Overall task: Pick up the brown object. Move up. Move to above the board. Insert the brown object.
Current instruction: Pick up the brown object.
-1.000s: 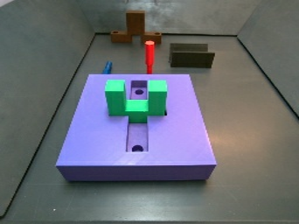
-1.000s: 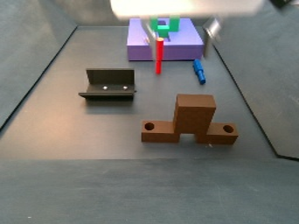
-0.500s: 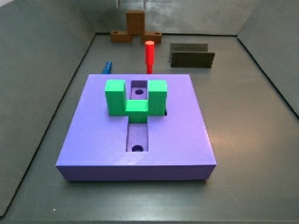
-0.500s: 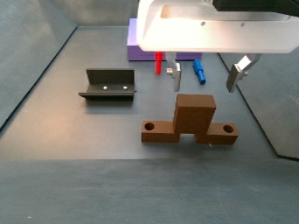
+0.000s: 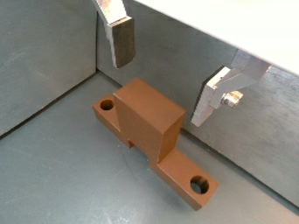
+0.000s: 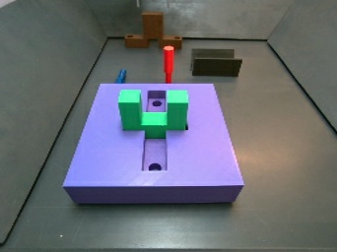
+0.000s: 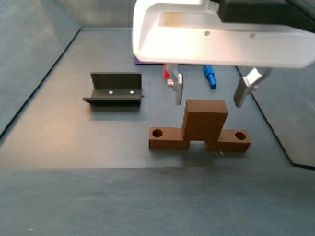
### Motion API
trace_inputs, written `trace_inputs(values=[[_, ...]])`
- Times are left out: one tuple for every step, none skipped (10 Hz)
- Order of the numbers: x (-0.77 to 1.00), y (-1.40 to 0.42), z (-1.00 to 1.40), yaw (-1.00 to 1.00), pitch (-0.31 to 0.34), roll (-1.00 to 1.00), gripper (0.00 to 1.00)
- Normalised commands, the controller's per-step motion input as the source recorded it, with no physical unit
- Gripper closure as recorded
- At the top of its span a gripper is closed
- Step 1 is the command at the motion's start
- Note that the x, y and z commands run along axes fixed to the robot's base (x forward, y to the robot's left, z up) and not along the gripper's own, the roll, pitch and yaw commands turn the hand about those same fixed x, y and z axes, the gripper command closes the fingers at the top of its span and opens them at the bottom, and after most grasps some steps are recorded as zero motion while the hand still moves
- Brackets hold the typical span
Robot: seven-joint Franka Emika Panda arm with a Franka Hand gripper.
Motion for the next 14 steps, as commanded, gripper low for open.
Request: trace_inputs(values=[[-0.05,0.00,0.00,0.03,-0.099,-0.32,0.00],[0.12,-0.04,0.00,0.09,-0.014,-0.23,0.00],[0.33,-0.07,-0.08,0.11,0.000,-0.18,0.00],[0.31,-0.01,-0.12,0.12,0.000,-0.17,0.00],[0.27,0.00,-0.08,0.12,0.000,-0.13,0.00],[0.27,-0.01,-0.15,0.09,0.000,-0.06,0.00],[0.15,-0.03,-0.22,0.03,0.006,0.00,0.00],[-0.04,-0.08,-0.11,0.00,0.000,0.00,0.00],[-0.23,-0.09,0.00,-0.02,0.000,-0.01,0.00],[-0.22,-0.08,0.00,-0.03,0.000,-0.04,0.00],[-0.11,-0.09,0.08,-0.01,0.000,-0.09,0.00],[-0.01,-0.09,0.04,0.00,0.000,-0.07,0.00],[0.00,-0.05,-0.07,0.00,0.000,0.00,0.00],[0.03,0.00,-0.19,-0.03,0.000,0.00,0.00]])
